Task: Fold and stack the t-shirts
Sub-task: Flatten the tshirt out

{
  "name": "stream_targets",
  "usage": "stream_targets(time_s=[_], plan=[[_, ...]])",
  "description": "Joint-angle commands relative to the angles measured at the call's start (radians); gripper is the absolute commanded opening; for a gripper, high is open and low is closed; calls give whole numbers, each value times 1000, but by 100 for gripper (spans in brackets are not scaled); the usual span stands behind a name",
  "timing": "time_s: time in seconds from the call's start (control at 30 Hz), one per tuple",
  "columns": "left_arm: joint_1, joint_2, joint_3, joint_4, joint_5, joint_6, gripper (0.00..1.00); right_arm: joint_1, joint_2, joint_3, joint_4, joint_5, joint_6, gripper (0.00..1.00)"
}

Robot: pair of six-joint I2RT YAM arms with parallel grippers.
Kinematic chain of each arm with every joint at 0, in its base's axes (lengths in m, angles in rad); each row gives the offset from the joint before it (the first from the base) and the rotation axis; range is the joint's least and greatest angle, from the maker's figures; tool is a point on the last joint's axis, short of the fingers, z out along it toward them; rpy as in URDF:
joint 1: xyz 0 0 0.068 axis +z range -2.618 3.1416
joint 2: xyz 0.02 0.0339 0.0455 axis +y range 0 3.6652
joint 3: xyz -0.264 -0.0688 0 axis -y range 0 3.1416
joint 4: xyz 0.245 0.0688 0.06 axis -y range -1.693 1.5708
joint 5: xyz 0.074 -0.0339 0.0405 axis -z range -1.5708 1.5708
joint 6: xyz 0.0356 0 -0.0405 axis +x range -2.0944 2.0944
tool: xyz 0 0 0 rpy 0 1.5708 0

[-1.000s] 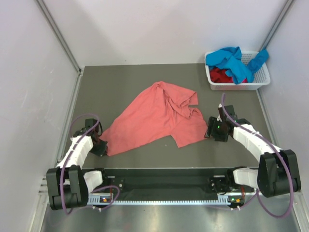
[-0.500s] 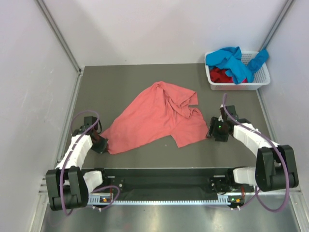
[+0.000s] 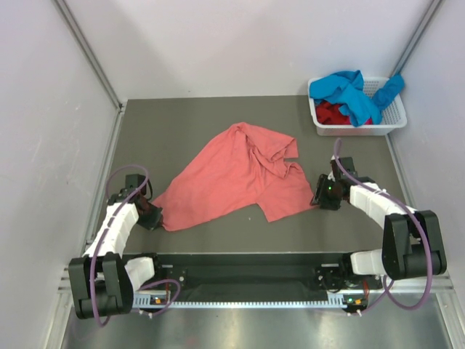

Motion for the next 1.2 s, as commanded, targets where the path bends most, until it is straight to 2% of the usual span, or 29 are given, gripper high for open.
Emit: stream_targets(time_s=[0.0,0.63,0.77,0.87,0.9,0.97,1.07,1.17], plan=[[5,-26,45,-3,-10,5,0,-12,26,12,25,-5,9,42],[5,-18,63,17,7,22,0,-12,56,4,20,48,7,41],[7,-10,63,27,18,21,0,-10,71,-2,31,31,12,33],[5,-9,65,32,25,19,0,-10,74,-5,45,25,12,22],[5,-9,68,33,26,19,0,-10,80,1,45,22,4,14],[5,-12,74,29,22,21,0,-10,97,20,37,16,-23,11],[5,-22,94,20,15,27,0,-12,129,90,-13,10,-51,0],[5,-35,135,3,1,41,0,-12,106,167,-44,-7,-28,0]])
